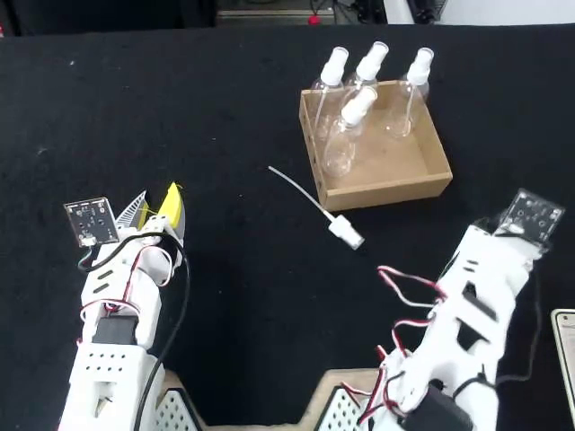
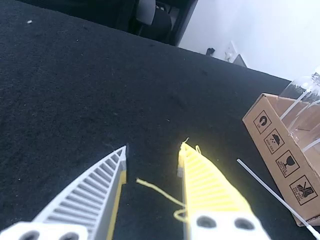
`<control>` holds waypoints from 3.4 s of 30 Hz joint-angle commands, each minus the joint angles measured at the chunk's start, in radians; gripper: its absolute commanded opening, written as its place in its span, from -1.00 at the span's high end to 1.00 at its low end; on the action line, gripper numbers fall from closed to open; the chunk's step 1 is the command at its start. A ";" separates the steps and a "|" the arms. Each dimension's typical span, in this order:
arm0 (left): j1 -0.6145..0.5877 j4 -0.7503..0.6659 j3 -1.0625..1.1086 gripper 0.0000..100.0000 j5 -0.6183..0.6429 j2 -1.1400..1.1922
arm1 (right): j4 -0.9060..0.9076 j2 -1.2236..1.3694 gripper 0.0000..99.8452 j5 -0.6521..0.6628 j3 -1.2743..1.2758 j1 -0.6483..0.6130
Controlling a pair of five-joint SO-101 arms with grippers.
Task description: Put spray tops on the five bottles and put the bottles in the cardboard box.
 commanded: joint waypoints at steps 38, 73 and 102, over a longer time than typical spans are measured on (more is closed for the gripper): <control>-0.004 -0.025 0.004 0.66 -0.005 -0.005 | 0.529 -0.954 0.43 0.048 0.251 -0.011; -0.004 -0.025 0.002 0.66 -0.005 -0.005 | 0.261 -0.315 0.74 0.058 0.035 0.028; -0.004 -0.025 0.004 0.66 -0.005 -0.005 | 0.084 0.018 0.73 0.049 -0.154 -0.009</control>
